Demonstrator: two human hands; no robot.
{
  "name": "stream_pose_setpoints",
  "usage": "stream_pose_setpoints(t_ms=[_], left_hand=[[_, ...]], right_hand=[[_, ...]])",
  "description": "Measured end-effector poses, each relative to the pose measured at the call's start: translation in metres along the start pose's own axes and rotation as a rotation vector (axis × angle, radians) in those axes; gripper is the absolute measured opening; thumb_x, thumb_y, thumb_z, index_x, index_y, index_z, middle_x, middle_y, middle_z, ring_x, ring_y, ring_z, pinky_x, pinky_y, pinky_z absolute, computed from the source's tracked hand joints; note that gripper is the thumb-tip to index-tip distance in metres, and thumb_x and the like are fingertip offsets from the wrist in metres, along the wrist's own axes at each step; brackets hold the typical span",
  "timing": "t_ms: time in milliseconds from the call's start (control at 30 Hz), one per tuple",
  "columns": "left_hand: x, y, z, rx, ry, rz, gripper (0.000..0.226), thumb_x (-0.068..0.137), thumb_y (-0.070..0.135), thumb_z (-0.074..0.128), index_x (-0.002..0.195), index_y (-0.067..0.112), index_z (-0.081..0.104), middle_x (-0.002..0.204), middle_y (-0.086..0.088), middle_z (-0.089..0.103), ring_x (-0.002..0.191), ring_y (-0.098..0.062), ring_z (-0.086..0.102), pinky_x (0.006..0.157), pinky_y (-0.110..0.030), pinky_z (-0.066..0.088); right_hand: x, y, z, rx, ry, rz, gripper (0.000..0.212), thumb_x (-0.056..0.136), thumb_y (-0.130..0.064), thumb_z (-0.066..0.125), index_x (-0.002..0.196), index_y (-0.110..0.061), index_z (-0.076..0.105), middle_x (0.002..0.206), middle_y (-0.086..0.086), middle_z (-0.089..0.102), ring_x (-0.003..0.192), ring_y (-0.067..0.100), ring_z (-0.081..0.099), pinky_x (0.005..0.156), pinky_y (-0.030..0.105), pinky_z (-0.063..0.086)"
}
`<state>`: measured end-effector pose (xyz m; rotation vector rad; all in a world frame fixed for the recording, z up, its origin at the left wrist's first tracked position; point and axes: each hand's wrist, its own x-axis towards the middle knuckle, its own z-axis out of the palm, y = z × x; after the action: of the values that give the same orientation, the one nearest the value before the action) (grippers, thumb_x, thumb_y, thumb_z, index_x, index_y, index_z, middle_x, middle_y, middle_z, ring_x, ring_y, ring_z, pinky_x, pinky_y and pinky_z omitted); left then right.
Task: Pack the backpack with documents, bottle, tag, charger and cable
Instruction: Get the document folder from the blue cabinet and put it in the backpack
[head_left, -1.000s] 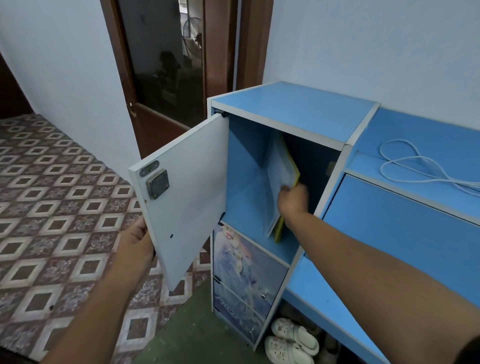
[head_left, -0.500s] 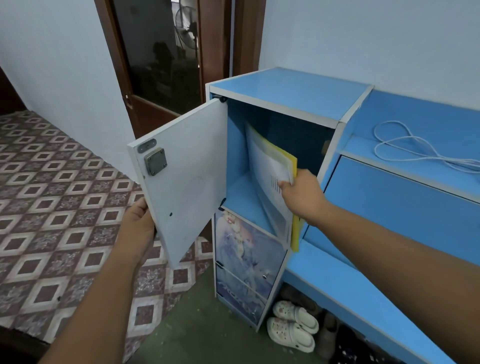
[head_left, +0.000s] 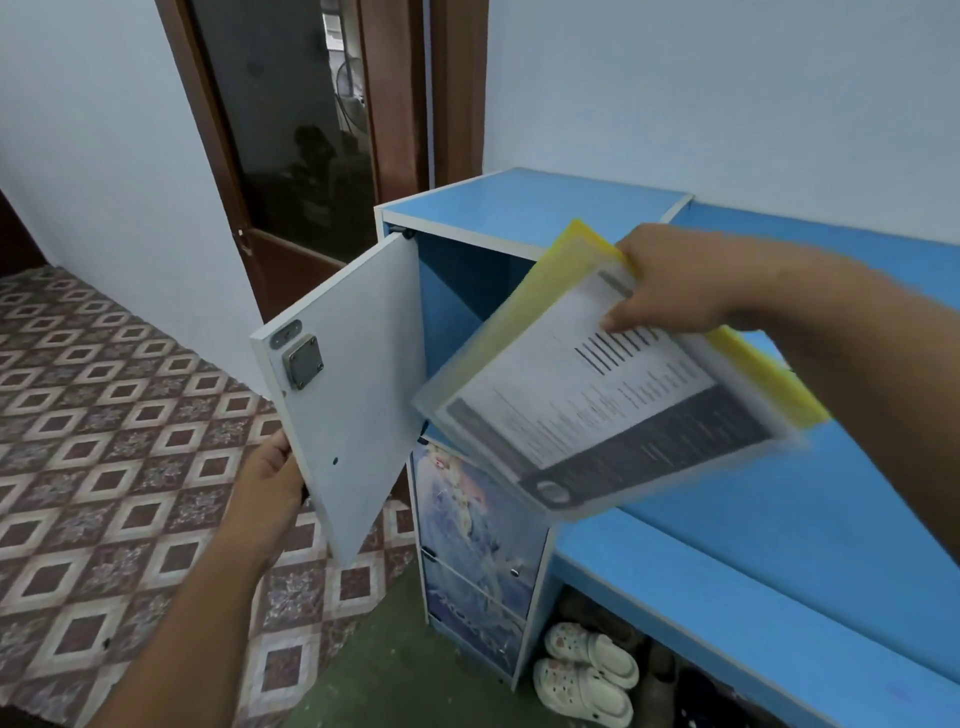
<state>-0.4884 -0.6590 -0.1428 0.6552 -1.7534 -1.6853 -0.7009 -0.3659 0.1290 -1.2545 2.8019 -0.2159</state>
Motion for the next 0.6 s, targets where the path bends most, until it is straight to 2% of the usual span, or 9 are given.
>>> stream_pose_setpoints(t_ms=[67,167,267,300,367,400,467,533,600], left_hand=[[-0.004,0.001,0.011,0.024,-0.014,-0.017,0.025,0.105,0.012,0.053,0.101,0.014,0.078,0.097,-0.012,0.08,0.077,-0.024,0.078,0.061,-0.03,0.061],[-0.008,0.002,0.03,0.039,-0.068,-0.023,0.026,0.107,0.008,0.049,0.105,0.006,0.075,0.094,-0.015,0.08,0.076,-0.027,0.076,0.062,-0.031,0.061],[-0.011,0.001,0.053,0.035,-0.124,-0.021,0.025,0.107,0.006,0.048,0.101,-0.013,0.063,0.086,-0.038,0.066,0.069,-0.038,0.059,0.067,-0.048,0.053],[-0.012,-0.001,0.061,0.033,-0.148,-0.023,0.025,0.107,0.006,0.048,0.099,-0.015,0.059,0.08,-0.037,0.062,0.067,-0.036,0.053,0.068,-0.05,0.046],[-0.014,0.0,0.082,0.051,-0.177,-0.009,0.023,0.106,0.003,0.049,0.088,-0.009,0.056,0.068,-0.022,0.058,0.06,-0.027,0.051,0.064,-0.04,0.045],[-0.015,0.002,0.094,0.062,-0.182,0.009,0.023,0.105,0.002,0.051,0.083,-0.002,0.058,0.063,-0.012,0.059,0.057,-0.019,0.053,0.059,-0.033,0.046],[-0.016,0.008,0.118,0.085,-0.197,0.056,0.029,0.102,0.003,0.057,0.075,0.011,0.062,0.058,-0.003,0.06,0.053,-0.013,0.054,0.054,-0.024,0.047],[-0.013,0.012,0.143,0.119,-0.212,0.103,0.032,0.098,0.007,0.064,0.07,0.021,0.065,0.058,-0.001,0.062,0.054,-0.013,0.056,0.055,-0.025,0.05],[-0.007,0.018,0.171,0.142,-0.207,0.121,0.03,0.095,0.004,0.068,0.07,0.021,0.067,0.064,-0.008,0.066,0.061,-0.018,0.059,0.061,-0.035,0.054]], right_hand=[[-0.004,0.002,-0.019,-0.122,-0.075,-0.015,0.022,0.081,-0.033,0.08,0.083,-0.019,0.063,0.086,-0.002,0.07,0.079,0.023,0.067,0.08,0.04,0.056],[-0.006,0.005,-0.033,-0.264,-0.166,-0.052,0.029,0.078,-0.039,0.083,0.081,-0.022,0.059,0.085,-0.004,0.069,0.077,0.021,0.067,0.079,0.041,0.057],[-0.006,0.012,-0.034,-0.32,-0.202,-0.085,0.032,0.074,-0.042,0.085,0.084,-0.023,0.061,0.085,-0.004,0.069,0.08,0.021,0.067,0.083,0.042,0.056],[-0.007,0.014,-0.034,-0.32,-0.212,-0.095,0.033,0.074,-0.043,0.085,0.084,-0.023,0.06,0.085,-0.005,0.069,0.081,0.021,0.067,0.084,0.043,0.056],[-0.009,0.019,-0.035,-0.304,-0.224,-0.117,0.033,0.073,-0.043,0.086,0.085,-0.024,0.062,0.084,-0.006,0.07,0.08,0.021,0.067,0.084,0.043,0.056],[-0.011,0.021,-0.036,-0.296,-0.226,-0.127,0.033,0.073,-0.043,0.086,0.085,-0.025,0.062,0.084,-0.007,0.07,0.08,0.02,0.067,0.083,0.042,0.056],[-0.014,0.024,-0.039,-0.282,-0.227,-0.143,0.032,0.072,-0.044,0.087,0.085,-0.027,0.062,0.082,-0.009,0.07,0.077,0.017,0.067,0.078,0.038,0.055],[-0.016,0.025,-0.041,-0.286,-0.232,-0.171,0.032,0.072,-0.044,0.086,0.083,-0.029,0.06,0.081,-0.01,0.068,0.075,0.014,0.065,0.072,0.034,0.052],[-0.017,0.024,-0.041,-0.304,-0.236,-0.199,0.032,0.073,-0.045,0.086,0.081,-0.03,0.058,0.081,-0.011,0.066,0.074,0.011,0.062,0.067,0.031,0.048]])
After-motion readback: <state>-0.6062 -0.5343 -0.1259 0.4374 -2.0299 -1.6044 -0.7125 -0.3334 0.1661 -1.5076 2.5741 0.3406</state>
